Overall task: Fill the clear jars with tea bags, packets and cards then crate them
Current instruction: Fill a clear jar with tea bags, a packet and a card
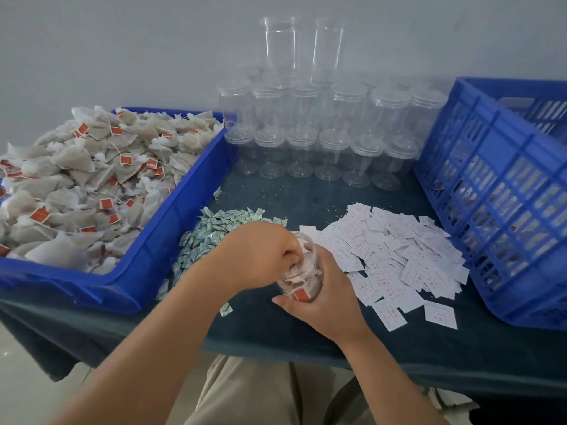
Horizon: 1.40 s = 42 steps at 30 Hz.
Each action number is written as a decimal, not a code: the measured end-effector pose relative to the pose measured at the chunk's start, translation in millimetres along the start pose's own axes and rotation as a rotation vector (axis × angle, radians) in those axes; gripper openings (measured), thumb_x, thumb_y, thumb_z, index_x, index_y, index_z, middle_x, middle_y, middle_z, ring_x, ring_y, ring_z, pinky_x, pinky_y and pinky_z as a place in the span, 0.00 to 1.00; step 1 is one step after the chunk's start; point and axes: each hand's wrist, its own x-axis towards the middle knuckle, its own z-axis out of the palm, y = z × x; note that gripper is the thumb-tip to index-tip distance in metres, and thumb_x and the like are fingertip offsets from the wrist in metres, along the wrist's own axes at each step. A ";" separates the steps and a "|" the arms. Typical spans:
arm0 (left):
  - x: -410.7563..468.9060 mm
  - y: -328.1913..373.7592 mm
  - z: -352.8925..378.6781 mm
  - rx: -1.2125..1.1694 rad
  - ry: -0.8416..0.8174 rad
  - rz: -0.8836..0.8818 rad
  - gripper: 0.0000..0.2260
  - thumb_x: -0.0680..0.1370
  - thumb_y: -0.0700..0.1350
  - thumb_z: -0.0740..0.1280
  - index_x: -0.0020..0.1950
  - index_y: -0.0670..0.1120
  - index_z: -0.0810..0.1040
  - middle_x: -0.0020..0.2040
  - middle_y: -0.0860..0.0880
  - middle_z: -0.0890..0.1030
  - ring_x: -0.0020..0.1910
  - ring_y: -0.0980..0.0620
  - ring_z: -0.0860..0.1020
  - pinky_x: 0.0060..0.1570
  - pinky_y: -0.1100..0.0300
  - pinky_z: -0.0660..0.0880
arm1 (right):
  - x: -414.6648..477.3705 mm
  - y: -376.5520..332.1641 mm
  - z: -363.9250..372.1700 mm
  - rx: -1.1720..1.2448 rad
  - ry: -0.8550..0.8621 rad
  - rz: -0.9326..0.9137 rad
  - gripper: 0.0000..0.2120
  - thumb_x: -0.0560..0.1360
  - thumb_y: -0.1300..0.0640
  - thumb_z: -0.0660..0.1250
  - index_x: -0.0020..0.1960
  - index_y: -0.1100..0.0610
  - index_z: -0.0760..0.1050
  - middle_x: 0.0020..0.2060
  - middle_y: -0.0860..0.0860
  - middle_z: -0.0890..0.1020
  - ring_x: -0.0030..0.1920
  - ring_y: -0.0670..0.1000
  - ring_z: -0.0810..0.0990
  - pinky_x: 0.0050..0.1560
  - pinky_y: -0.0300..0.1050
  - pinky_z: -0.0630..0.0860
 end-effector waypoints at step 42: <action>-2.2 -10.3 18.4 -0.560 0.284 -0.221 0.10 0.71 0.55 0.81 0.43 0.60 0.81 0.59 0.60 0.80 0.60 0.62 0.76 0.56 0.62 0.71 | -1.9 -1.1 -1.3 0.102 0.055 0.035 0.43 0.64 0.30 0.82 0.72 0.27 0.64 0.68 0.33 0.77 0.68 0.40 0.79 0.60 0.28 0.75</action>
